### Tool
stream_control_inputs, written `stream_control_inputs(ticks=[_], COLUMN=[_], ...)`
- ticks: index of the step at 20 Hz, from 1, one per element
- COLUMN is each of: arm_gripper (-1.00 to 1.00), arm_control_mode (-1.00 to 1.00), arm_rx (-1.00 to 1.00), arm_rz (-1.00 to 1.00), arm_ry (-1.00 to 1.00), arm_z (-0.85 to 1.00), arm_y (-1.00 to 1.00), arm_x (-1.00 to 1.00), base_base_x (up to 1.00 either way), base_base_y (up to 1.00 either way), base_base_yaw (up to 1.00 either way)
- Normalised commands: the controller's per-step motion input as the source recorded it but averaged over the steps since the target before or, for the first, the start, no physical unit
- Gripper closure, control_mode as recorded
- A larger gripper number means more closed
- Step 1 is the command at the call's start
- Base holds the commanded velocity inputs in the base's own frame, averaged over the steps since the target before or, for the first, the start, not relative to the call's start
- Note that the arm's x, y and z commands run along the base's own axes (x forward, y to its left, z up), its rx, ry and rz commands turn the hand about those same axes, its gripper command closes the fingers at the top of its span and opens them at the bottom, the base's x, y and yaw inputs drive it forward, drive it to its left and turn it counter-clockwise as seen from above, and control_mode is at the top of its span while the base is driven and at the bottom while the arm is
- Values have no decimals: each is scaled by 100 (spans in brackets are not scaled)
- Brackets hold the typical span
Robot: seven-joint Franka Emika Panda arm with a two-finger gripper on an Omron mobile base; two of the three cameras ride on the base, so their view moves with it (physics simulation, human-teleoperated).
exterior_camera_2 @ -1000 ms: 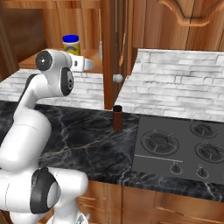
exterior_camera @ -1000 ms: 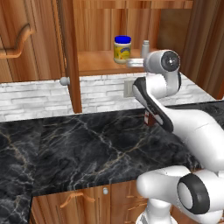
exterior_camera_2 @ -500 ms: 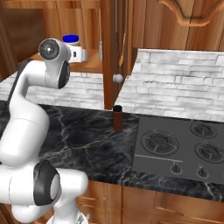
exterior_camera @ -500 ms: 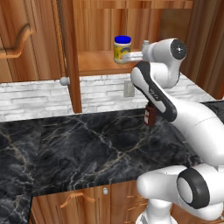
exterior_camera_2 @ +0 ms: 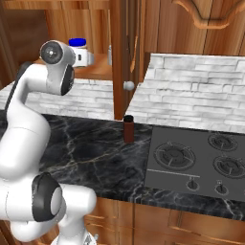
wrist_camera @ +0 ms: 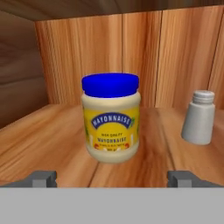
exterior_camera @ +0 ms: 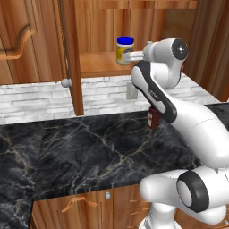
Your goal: Collect the paprika, mayonnaise, and shaker from the cabinet and place them next to the stove.
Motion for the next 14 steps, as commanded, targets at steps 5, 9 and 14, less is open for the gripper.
stream_control_inputs(ticks=[5, 9, 14], arm_gripper=[-100, -100, -100], arm_control_mode=[-100, -100, -100], arm_rx=[0, 0, 0], arm_rz=[1, 1, 0], arm_ry=[-5, -6, -6], arm_z=[0, 0, 0], arm_y=[9, 12, 4], arm_x=[3, 2, 6], base_base_x=[0, 0, 0], base_base_y=[0, 0, 0], base_base_yaw=[0, 0, 0])
